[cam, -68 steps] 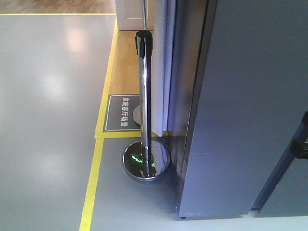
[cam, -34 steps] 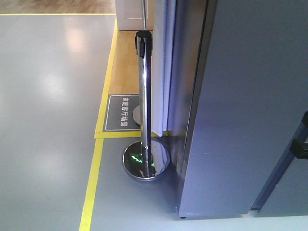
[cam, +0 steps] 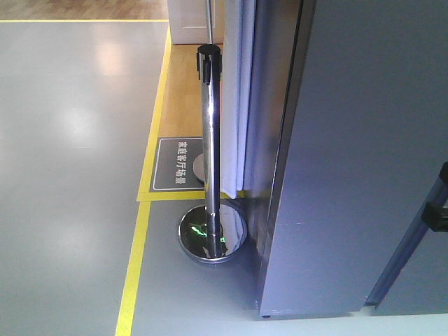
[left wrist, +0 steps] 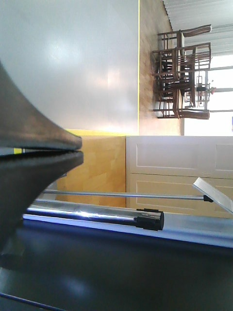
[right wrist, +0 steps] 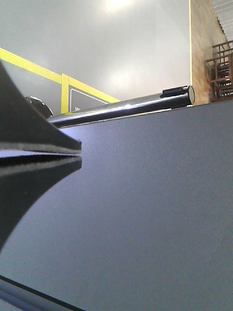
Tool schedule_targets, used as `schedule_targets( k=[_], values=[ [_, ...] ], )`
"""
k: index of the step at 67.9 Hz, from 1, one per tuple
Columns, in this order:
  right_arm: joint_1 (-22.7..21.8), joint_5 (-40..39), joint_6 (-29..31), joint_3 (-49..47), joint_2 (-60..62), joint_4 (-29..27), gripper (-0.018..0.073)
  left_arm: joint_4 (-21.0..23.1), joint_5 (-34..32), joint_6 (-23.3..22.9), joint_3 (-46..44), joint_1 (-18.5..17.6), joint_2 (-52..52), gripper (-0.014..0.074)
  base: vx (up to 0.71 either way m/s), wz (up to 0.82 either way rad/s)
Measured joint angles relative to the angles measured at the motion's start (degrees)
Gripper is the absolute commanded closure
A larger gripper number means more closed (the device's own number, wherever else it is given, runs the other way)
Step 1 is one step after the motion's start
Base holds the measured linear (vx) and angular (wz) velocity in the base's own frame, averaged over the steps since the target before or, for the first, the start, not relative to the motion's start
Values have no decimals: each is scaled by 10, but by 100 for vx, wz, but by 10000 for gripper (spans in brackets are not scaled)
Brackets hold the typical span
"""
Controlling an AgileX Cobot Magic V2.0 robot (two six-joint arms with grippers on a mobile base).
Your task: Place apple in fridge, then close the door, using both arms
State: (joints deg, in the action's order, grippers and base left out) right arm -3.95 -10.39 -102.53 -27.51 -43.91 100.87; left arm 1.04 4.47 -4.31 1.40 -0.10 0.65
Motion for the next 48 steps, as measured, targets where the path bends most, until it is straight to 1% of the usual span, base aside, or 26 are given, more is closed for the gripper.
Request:
schedule_targets(
  k=[48],
  values=[
    [0, 0, 0, 0, 0, 0, 561, 0, 0, 0, 0, 0, 0, 602, 0, 0]
  ],
)
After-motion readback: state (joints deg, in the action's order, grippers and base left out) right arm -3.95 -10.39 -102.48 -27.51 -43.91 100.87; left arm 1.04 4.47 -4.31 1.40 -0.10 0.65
